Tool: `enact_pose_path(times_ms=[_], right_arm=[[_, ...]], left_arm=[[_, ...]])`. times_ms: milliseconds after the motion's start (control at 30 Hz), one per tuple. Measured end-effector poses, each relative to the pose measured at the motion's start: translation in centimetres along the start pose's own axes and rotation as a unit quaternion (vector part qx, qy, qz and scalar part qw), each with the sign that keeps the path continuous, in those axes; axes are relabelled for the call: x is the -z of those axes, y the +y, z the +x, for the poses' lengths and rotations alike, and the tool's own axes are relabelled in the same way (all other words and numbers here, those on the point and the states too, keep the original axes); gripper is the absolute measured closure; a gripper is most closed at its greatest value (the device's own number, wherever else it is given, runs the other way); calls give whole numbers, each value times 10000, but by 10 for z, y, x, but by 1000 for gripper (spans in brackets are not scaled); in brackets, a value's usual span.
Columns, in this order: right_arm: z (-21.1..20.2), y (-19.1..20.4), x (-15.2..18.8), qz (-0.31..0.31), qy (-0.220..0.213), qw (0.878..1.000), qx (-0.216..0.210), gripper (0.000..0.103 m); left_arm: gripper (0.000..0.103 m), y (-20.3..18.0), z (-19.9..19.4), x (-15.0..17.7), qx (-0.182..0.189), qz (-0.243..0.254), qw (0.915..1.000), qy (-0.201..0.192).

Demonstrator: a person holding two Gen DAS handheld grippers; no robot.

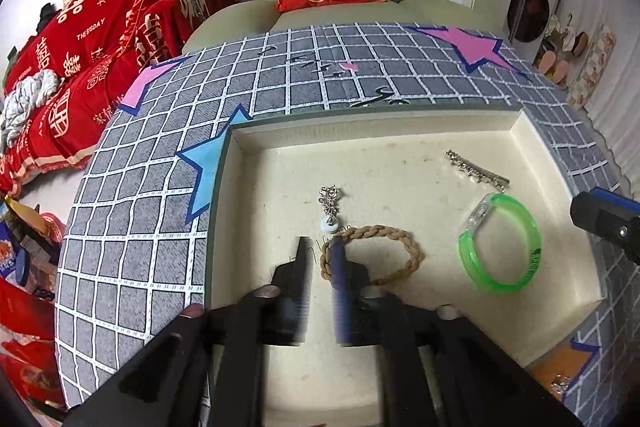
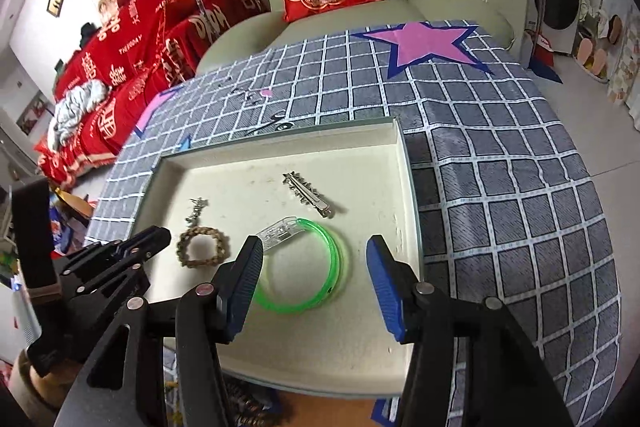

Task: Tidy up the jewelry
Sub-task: 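Open both tools to release the bangle and rope bracelet in the tray, then move both tools back toward the beaded bracelet and yellow hair tie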

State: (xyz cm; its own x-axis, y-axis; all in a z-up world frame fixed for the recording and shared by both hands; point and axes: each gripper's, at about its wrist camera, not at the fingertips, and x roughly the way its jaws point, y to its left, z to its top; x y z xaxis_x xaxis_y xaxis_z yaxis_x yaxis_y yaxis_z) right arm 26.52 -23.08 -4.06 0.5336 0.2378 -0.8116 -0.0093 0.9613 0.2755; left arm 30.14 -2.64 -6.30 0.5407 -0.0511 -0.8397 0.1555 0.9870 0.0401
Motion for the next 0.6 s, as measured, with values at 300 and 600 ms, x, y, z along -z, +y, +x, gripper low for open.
enact_pose_path(times_ms=[300, 600], right_arm=[[-30, 2, 11, 95, -167, 9995, -255, 23], [-59, 5, 33, 150, -372, 9973, -608, 12]], left_arm=[[0, -2, -30, 13, -258, 85, 9989, -374], [0, -4, -69, 47, -150, 70, 9988, -466]])
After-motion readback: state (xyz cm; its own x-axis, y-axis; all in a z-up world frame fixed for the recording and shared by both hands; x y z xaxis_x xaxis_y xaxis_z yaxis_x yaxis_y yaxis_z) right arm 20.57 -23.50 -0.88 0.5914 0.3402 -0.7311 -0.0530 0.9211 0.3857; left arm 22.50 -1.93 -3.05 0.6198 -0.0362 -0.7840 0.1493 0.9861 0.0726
